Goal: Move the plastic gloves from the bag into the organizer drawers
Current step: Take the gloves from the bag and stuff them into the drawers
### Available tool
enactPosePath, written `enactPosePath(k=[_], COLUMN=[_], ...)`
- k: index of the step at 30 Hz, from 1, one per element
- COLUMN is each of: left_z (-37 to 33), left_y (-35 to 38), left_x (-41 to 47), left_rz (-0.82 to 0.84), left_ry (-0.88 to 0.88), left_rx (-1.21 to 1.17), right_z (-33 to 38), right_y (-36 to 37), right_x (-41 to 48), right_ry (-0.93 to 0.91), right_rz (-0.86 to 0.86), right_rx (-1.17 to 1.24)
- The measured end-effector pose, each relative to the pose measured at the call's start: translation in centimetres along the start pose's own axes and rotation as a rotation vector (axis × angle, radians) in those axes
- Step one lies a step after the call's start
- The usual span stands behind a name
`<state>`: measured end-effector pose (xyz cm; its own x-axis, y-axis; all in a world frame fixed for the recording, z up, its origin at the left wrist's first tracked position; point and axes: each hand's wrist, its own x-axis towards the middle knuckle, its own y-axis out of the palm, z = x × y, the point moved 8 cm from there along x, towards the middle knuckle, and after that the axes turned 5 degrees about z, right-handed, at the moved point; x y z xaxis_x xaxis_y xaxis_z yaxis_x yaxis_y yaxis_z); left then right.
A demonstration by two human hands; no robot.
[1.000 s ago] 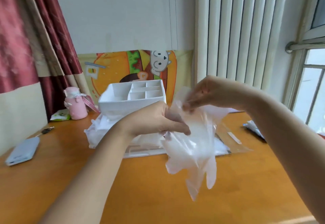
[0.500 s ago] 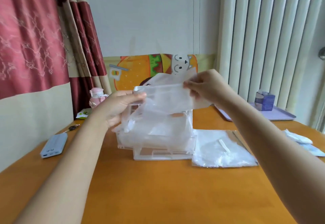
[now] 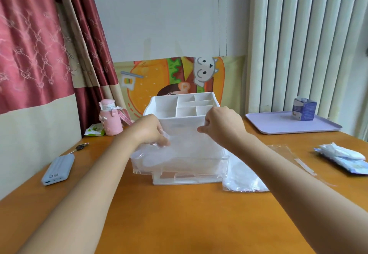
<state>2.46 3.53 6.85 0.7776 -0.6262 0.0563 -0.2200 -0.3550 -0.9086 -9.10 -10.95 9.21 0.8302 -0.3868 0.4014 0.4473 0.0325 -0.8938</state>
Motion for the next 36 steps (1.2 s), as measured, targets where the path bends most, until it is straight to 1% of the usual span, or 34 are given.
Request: enactPosePath(k=[3, 5, 6, 7, 8, 10, 11, 12, 15, 18, 21, 23, 24, 26, 30, 33, 36], left_z=[0.2, -0.1, -0.3, -0.5, -0.7, -1.1, -1.3, -1.4, -1.4, -1.2, -1.7, -3.0, -3.8, -4.7, -3.8, -2.4, -1.6], left_y=[0.3, 0.1, 0.0, -0.1, 0.0, 0.2, 0.5, 0.7, 0.8, -0.9, -3.8, -4.7, -4.6, -2.9, 1.7, 3.8, 4.6], left_x=[0.5, 0.9, 1.0, 1.1, 1.1, 1.2, 1.2, 1.1, 0.9, 0.0, -2.3, -4.1, -4.7, -4.9, -2.9, -1.2, -0.2], left_rz=[-0.014, -0.015, -0.008, 0.001, 0.014, 0.042, 0.052, 0.061, 0.04, -0.055, -0.29, -0.416, -0.41, -0.277, 0.018, 0.215, 0.348], left_ry=[-0.013, -0.009, -0.005, 0.001, 0.005, 0.019, 0.028, 0.033, 0.047, 0.036, 0.018, 0.093, 0.142, 0.185, 0.079, 0.023, 0.024], left_rx=[0.081, 0.126, 0.143, 0.159, 0.17, 0.179, 0.187, 0.198, 0.236, 0.263, 0.292, 0.244, 0.179, 0.084, 0.217, 0.289, 0.405], right_z=[0.1, 0.4, 0.8, 1.5, 2.3, 4.0, 4.5, 4.7, 4.8, 4.5, 4.5, 4.6, 4.6, 4.7, 4.7, 4.5, 4.3], right_y=[-0.4, -1.6, -1.7, -1.4, -0.6, 2.0, 3.4, 4.4, 5.6, 6.3, 6.8, 7.2, 7.4, 7.8, 8.5, 8.4, 8.3], right_x=[-0.2, -0.4, -0.5, -0.7, -0.9, -1.8, -2.1, -2.1, -1.7, -1.7, -1.7, -1.2, -1.0, -0.7, -0.6, -0.8, -0.6], right_ry=[-0.029, -0.079, -0.13, -0.194, -0.26, -0.379, -0.421, -0.435, -0.427, -0.397, -0.394, -0.383, -0.38, -0.374, -0.357, -0.341, -0.331], right_rz=[-0.043, -0.094, -0.073, -0.008, 0.099, 0.323, 0.401, 0.45, 0.519, 0.646, 0.677, 0.678, 0.684, 0.698, 0.739, 0.765, 0.773], right_rx=[-0.078, 0.009, 0.083, 0.143, 0.153, 0.067, 0.015, -0.018, -0.046, -0.096, -0.165, -0.195, -0.205, -0.216, -0.3, -0.301, -0.308])
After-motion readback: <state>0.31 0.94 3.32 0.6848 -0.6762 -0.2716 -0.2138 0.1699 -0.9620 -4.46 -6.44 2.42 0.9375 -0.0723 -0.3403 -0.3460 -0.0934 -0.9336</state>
